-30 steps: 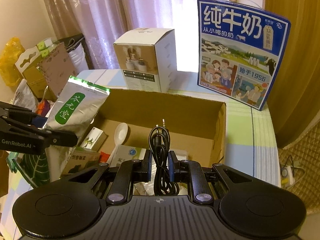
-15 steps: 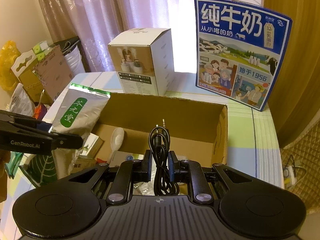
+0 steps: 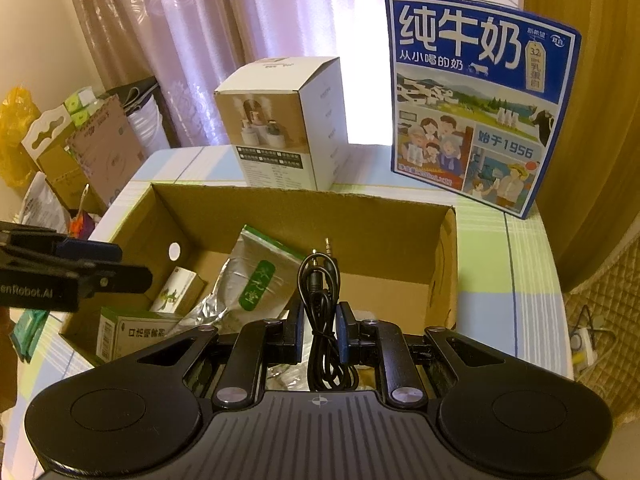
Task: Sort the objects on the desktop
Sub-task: 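Lower the foil bag and cable into the box and open both tools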
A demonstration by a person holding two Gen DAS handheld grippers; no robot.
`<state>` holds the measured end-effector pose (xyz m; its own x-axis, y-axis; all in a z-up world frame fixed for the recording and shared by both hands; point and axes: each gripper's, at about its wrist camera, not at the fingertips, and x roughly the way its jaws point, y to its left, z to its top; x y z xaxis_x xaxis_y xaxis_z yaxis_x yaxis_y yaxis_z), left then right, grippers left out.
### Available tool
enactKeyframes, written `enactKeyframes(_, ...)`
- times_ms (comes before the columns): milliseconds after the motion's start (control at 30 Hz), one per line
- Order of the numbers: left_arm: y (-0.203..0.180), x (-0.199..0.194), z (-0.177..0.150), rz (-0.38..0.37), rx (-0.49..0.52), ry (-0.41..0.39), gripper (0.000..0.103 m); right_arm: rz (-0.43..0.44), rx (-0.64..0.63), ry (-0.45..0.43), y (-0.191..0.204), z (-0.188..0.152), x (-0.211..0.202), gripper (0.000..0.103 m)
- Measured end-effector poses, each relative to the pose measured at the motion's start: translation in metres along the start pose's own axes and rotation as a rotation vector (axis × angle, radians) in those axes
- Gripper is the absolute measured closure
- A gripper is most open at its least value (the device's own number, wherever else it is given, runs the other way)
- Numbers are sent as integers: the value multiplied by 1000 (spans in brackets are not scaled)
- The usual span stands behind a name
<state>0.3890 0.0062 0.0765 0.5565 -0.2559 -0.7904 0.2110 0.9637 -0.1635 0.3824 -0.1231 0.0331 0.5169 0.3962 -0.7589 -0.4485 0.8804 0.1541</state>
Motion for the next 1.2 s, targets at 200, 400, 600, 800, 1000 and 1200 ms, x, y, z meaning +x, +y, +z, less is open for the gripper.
enactKeyframes(200, -4, -2, -8, 13, 27, 12, 50, 1, 12, -3, -2, 0, -2, 90)
enactKeyframes(400, -2, -1, -15, 23, 42, 23, 50, -19, 17, -4, -5, -2, -3, 90)
enactKeyframes(600, -4, 2, -19, 25, 51, 33, 50, -52, 14, -8, -8, 1, -2, 90)
enactKeyframes(800, -7, 4, -21, 23, 56, 36, 48, -85, 36, -52, -13, 6, -3, 88)
enactKeyframes(1000, -8, 5, -21, 29, 62, 38, 46, -75, 40, -62, -16, 5, -4, 44)
enactKeyframes(1200, -7, 6, -24, 34, 61, 43, 44, -72, 57, -62, -18, 6, -7, 43)
